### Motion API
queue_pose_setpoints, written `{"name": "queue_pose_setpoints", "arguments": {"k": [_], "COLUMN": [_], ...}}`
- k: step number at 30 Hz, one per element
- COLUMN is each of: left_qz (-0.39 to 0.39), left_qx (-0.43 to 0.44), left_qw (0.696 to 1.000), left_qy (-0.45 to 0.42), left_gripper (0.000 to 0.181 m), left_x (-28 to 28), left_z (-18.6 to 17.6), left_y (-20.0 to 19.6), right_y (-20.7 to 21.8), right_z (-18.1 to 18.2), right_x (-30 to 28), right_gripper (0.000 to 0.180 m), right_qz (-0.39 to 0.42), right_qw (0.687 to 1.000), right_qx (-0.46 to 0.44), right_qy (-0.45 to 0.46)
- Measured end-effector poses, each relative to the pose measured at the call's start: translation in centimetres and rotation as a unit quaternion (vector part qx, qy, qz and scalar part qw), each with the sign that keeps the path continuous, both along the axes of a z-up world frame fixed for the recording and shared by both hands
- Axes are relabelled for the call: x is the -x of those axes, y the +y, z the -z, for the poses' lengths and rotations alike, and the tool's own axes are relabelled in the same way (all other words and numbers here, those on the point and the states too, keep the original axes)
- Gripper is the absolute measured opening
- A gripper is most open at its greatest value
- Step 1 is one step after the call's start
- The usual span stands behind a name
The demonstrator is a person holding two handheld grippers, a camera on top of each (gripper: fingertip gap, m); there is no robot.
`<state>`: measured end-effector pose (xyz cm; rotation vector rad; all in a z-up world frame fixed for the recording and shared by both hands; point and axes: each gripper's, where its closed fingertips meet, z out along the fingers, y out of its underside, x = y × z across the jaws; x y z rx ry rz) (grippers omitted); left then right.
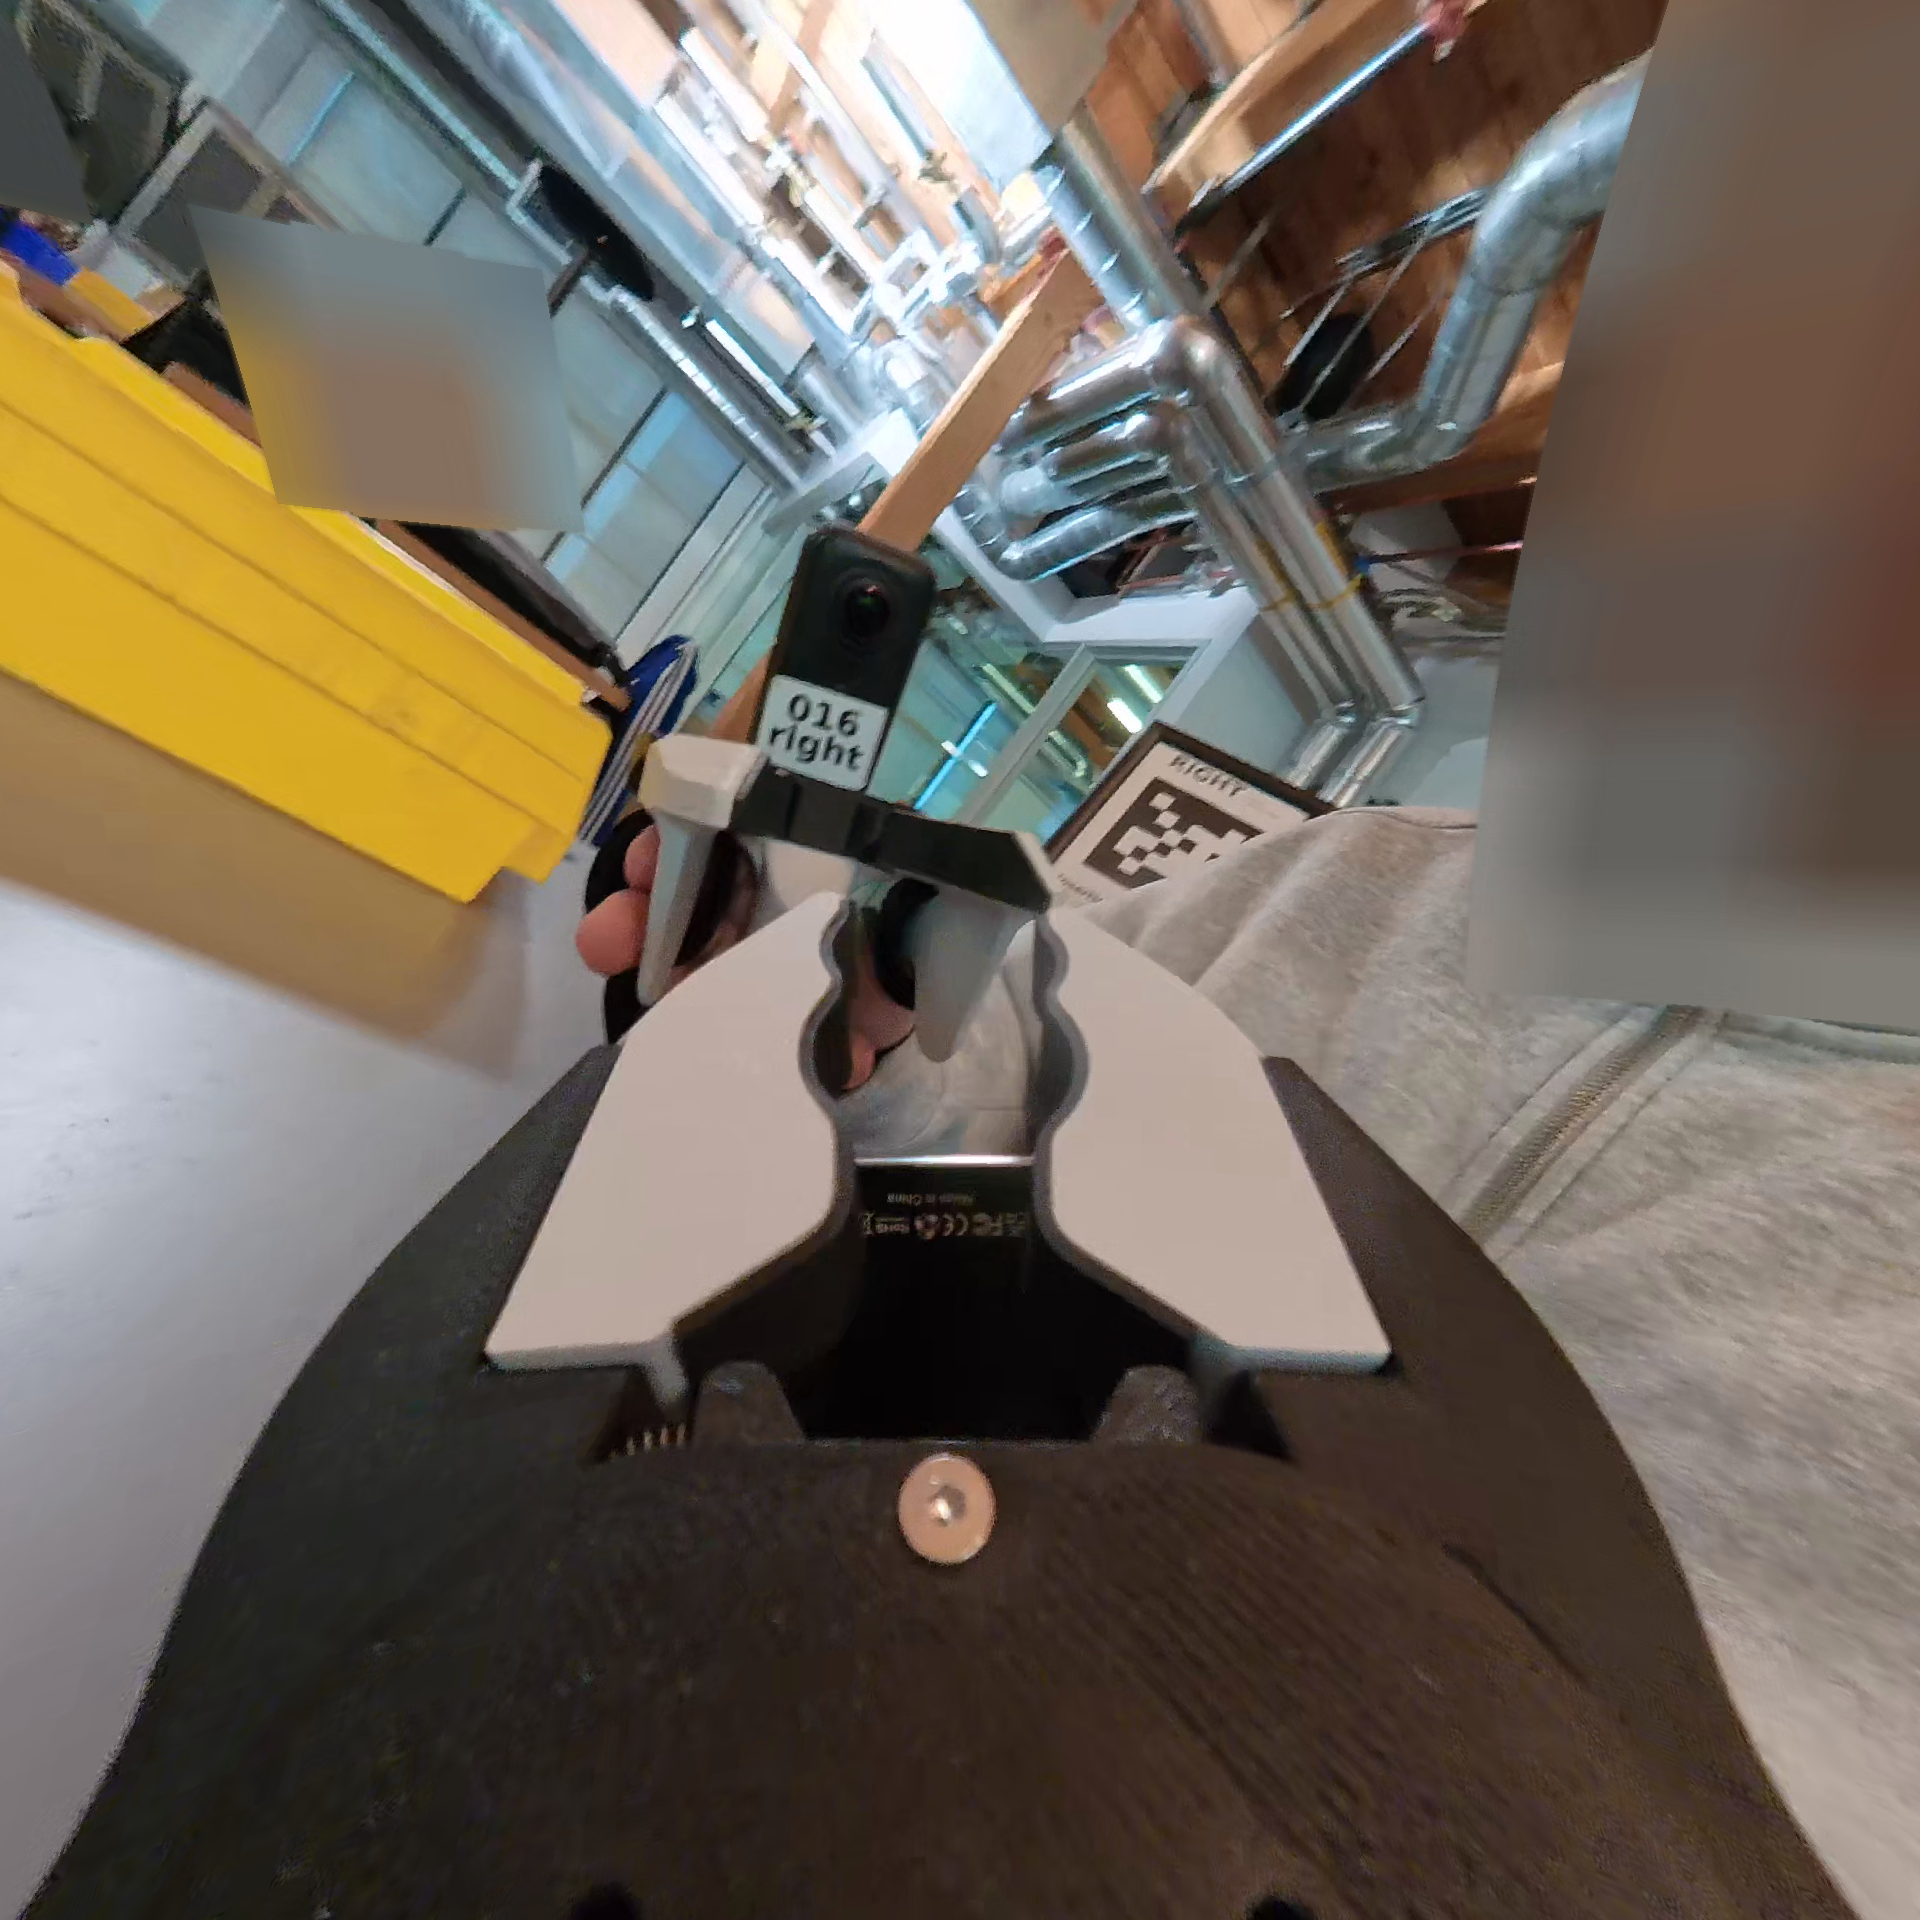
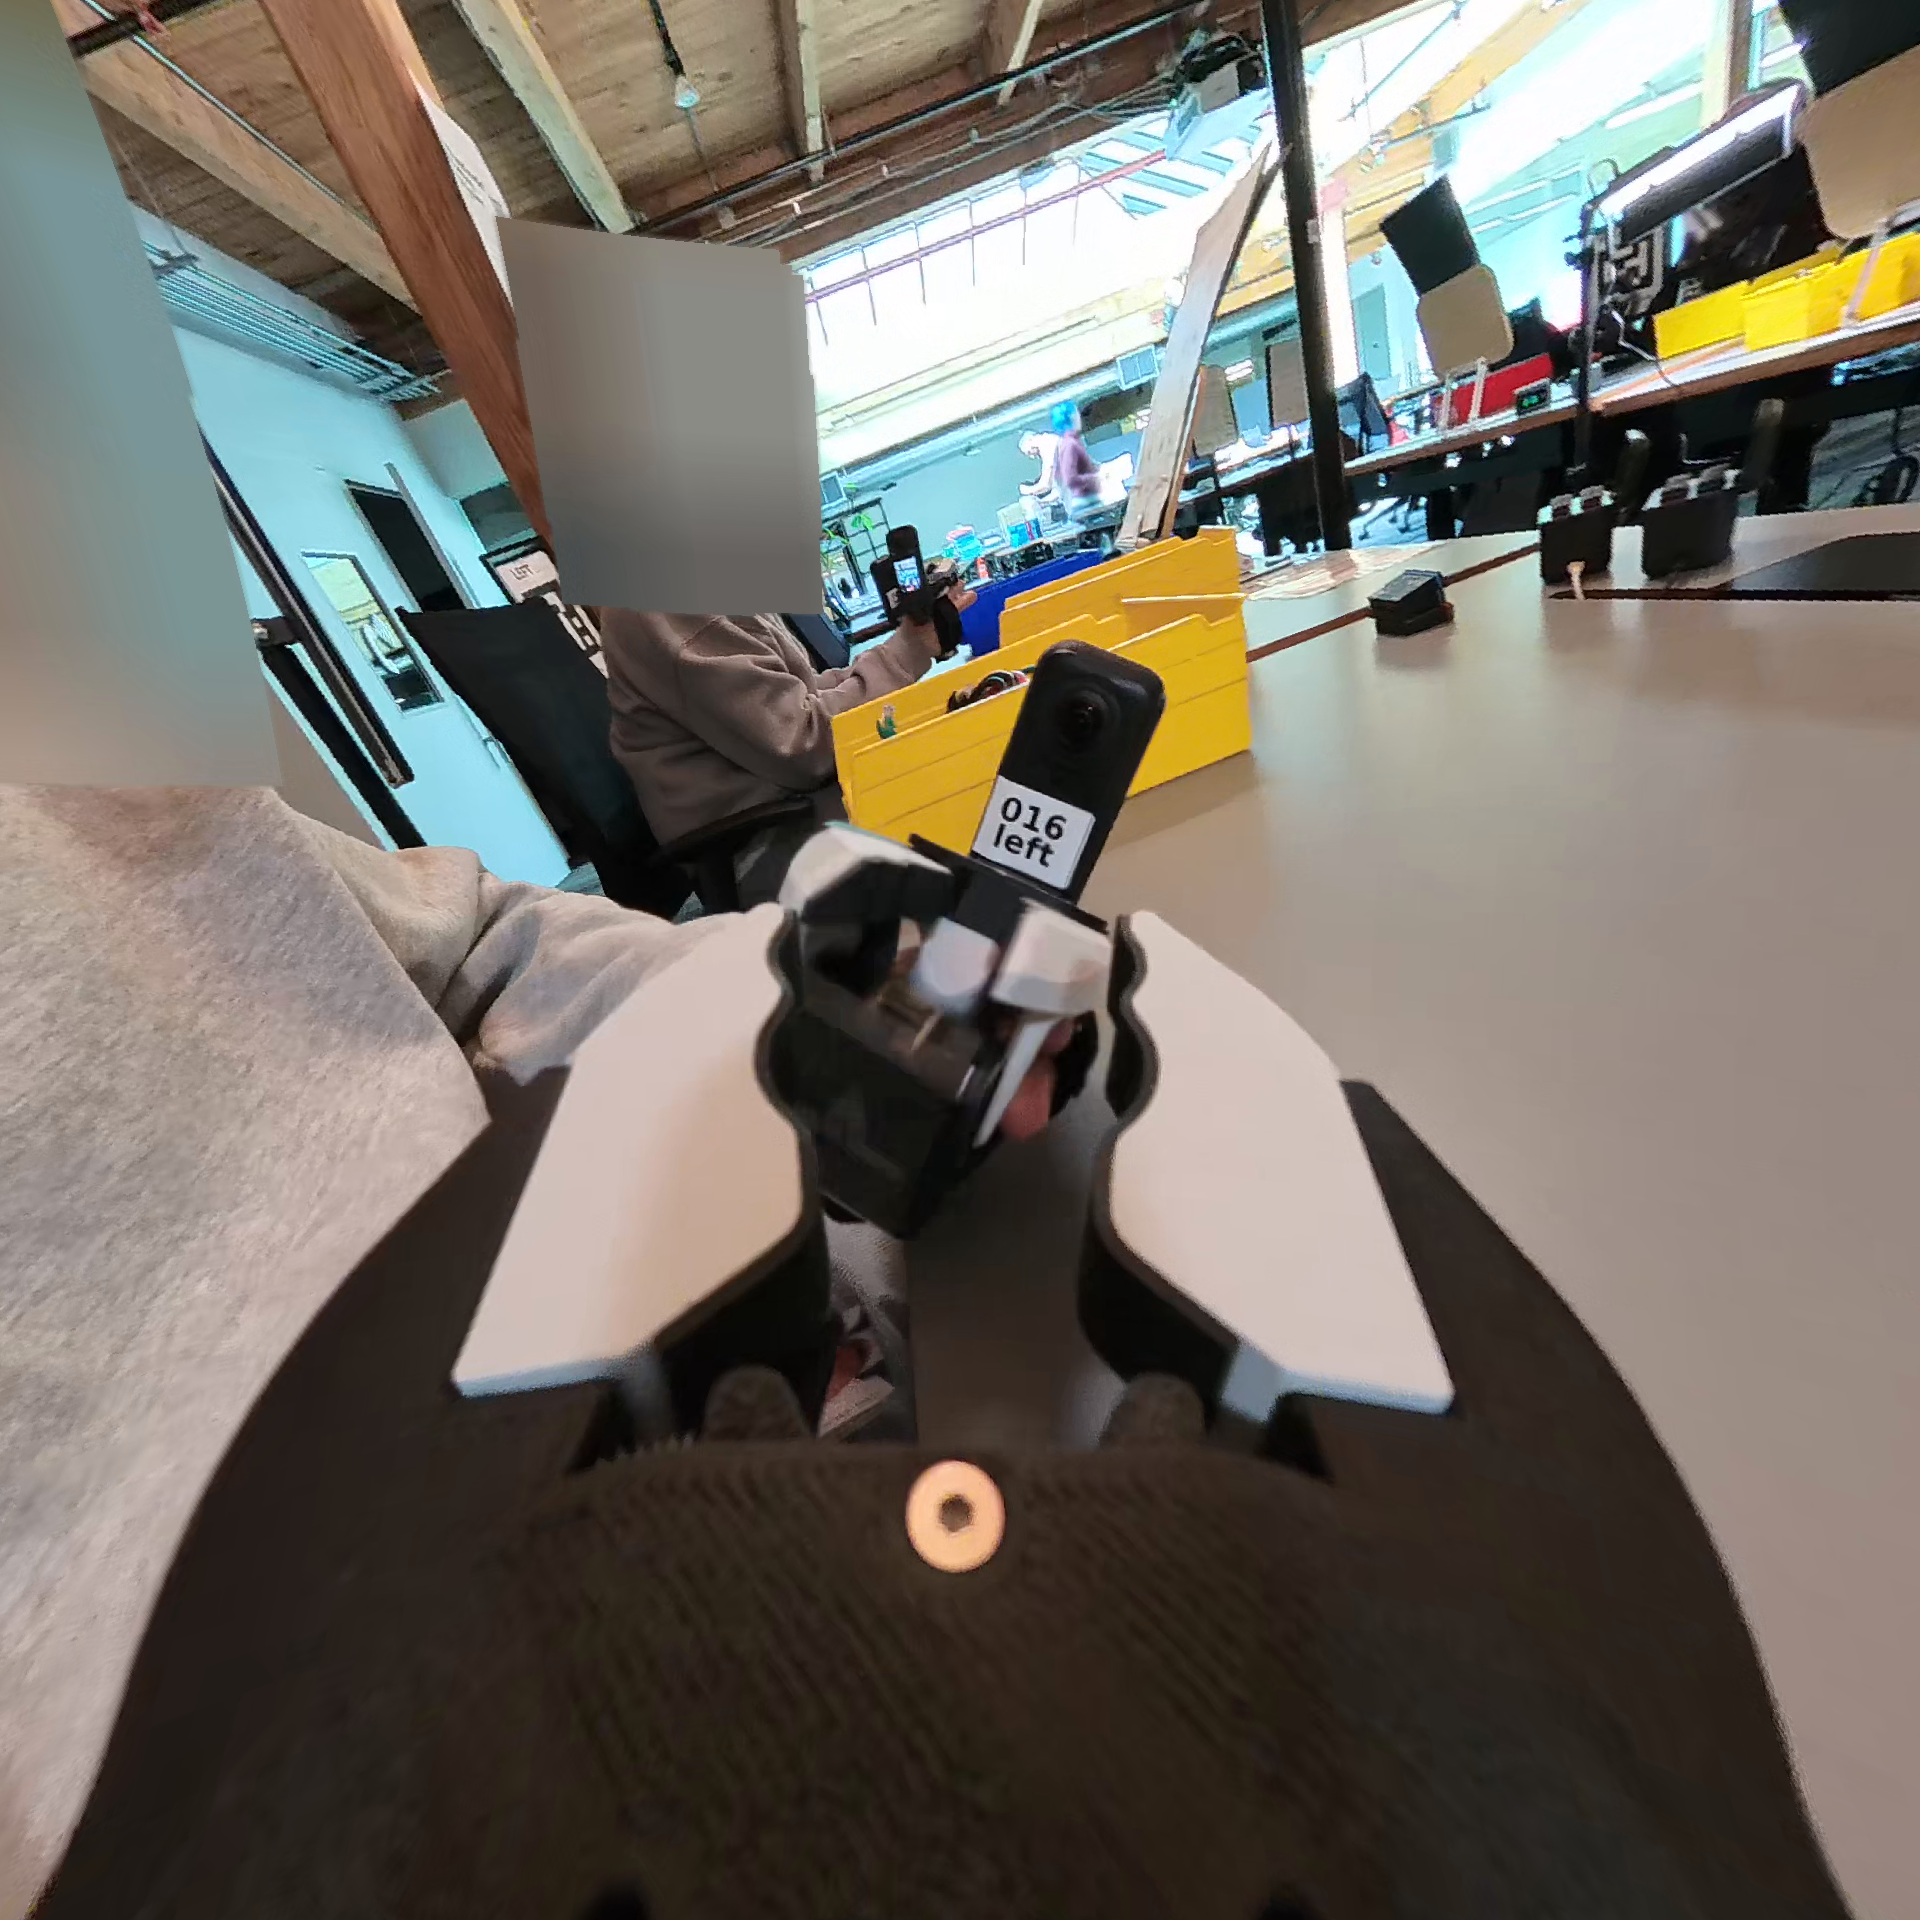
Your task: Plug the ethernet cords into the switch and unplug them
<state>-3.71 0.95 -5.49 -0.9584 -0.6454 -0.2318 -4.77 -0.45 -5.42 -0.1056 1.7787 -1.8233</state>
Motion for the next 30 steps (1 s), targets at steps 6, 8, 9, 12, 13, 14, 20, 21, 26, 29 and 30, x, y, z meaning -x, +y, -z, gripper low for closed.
{"name": "queue_pose_setpoints", "arguments": {"k": [6,8,9,12,13,14,20,21,26,29,30], "left_qz": [-0.126,-0.152,-0.149,-0.118,-0.119,-0.12,-0.115,-0.113,-0.093,-0.091,-0.092], "left_qx": [0.02,0.012,0.009,0.014,0.024,0.035,0.059,0.058,0.068,0.12,0.142], "left_qw": [0.991,0.987,0.988,0.992,0.992,0.992,0.991,0.992,0.993,0.988,0.985], "left_qy": [-0.038,-0.05,-0.049,-0.041,-0.036,-0.033,-0.023,-0.024,-0.035,-0.02,-0.014], "left_gripper": [0.0,0.0,0.001,0.007,0.008,0.01,0.017,0.02,0.026,0.026,0.026], "left_x": [2.4,2.9,2.8,2.1,2.1,2.1,1.8,1.8,1.7,1.4,1.3], "left_z": [1.4,1.3,1.2,0.8,0.8,1.0,1.2,1.2,1.3,1.7,2.0], "left_y": [-3.6,-4.8,-4.9,-4.2,-4.0,-3.8,-3.4,-3.5,-2.9,-1.7,-1.3], "right_y": [-0.9,-1.3,-1.4,-1.2,-1.1,-1.1,-1.4,-1.5,-1.3,-0.8,-0.5], "right_z": [2.5,4.4,4.9,4.5,4.2,4.0,3.9,3.9,3.7,3.4,3.4], "right_x": [1.1,1.6,1.6,1.7,1.9,2.1,2.5,2.4,1.9,0.8,0.1], "right_gripper": [0.056,0.055,0.056,0.052,0.05,0.049,0.048,0.048,0.048,0.042,0.036], "right_qz": [0.047,0.063,0.058,0.051,0.053,0.054,0.048,0.043,0.031,-0.001,-0.022], "right_qw": [0.996,0.989,0.988,0.989,0.99,0.991,0.993,0.993,0.993,0.994,0.993], "right_qx": [-0.064,-0.111,-0.125,-0.12,-0.115,-0.112,-0.11,-0.111,-0.112,-0.111,-0.113], "right_qy": [0.042,0.071,0.077,0.068,0.062,0.056,0.003,-0.007,-0.017,0.005,0.02]}}
